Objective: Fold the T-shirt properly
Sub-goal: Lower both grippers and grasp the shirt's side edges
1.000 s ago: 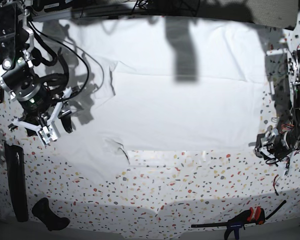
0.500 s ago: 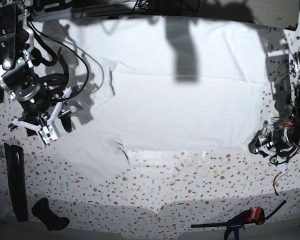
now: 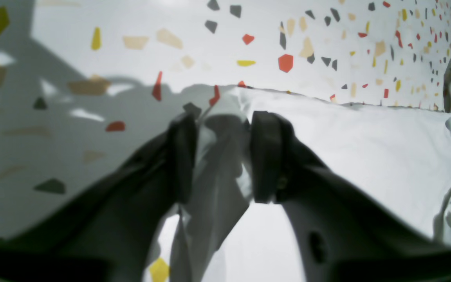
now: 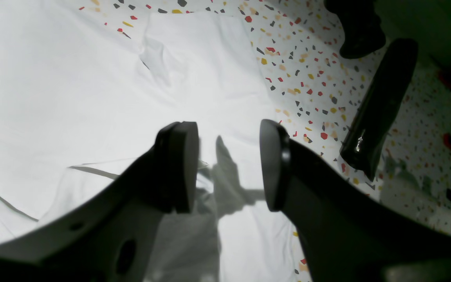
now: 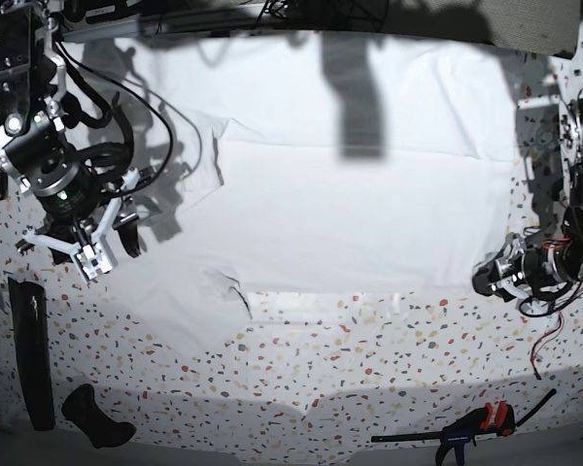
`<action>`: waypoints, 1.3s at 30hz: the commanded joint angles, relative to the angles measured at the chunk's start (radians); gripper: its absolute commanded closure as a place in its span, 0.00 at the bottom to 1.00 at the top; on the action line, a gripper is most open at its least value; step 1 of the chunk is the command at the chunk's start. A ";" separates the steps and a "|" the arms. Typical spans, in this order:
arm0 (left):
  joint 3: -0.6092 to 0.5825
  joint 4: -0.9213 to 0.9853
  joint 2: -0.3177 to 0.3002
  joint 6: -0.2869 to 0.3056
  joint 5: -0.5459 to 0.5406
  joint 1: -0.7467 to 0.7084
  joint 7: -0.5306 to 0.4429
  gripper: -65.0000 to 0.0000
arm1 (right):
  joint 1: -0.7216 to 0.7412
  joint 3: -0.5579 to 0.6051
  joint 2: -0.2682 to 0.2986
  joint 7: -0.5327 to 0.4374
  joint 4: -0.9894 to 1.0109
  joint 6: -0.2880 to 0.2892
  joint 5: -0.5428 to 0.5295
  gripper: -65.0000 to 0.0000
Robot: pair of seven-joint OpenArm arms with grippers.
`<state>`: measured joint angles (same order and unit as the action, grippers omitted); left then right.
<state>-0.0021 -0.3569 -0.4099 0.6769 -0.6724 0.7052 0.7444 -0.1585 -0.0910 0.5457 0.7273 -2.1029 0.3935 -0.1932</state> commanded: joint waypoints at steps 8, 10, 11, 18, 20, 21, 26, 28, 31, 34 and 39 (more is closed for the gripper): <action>0.001 -0.009 -0.012 0.005 -0.010 0.029 -0.050 1.00 | 0.019 -0.008 0.013 -0.034 -0.008 -0.039 -0.001 0.61; 0.001 -0.009 -0.012 0.005 -0.011 0.029 -0.065 1.00 | 0.047 -0.008 0.002 -0.010 0.030 -0.122 0.000 0.61; 0.001 -0.009 -0.011 0.005 -0.015 0.029 -0.065 1.00 | 0.072 -0.008 -0.012 0.004 0.062 -0.154 0.009 0.61; 0.001 -0.009 -0.011 0.005 -0.044 0.029 -0.019 1.00 | 0.333 -0.008 -0.087 0.044 0.452 -0.169 0.022 0.61; 0.001 -0.009 -0.012 0.005 -0.043 0.029 -0.019 1.00 | 0.425 -0.008 -0.086 0.073 0.595 -0.156 0.023 0.60; 0.001 -0.009 -0.011 0.005 -0.044 0.029 -0.019 1.00 | 0.472 -0.008 -0.085 0.076 0.668 -0.131 0.023 0.60; 0.001 -0.009 0.000 0.005 -0.079 0.029 -0.012 1.00 | 0.650 -0.008 -0.087 0.005 0.989 0.041 0.026 0.60; 0.001 -0.009 0.002 0.005 -0.089 0.029 -0.011 1.00 | 0.692 -0.008 -0.089 -0.003 1.071 0.065 0.008 0.60; 0.001 -0.009 0.008 0.006 -0.089 0.029 -0.011 1.00 | 0.726 -0.008 -0.089 -0.037 1.160 0.072 -0.019 0.60; 0.001 -0.009 0.014 0.006 -0.089 0.029 -0.011 1.00 | 0.732 -0.008 -0.088 -0.077 1.221 0.071 0.028 0.60; 0.001 -0.009 0.013 0.006 -0.089 0.029 -0.011 1.00 | 0.732 -0.008 -0.086 -0.023 1.268 0.071 0.029 0.60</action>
<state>-0.0021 -0.3527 -0.3832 0.6697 -0.7425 0.7006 0.7437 0.5377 -0.0948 0.4431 0.7200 -0.8196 0.4618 -0.1596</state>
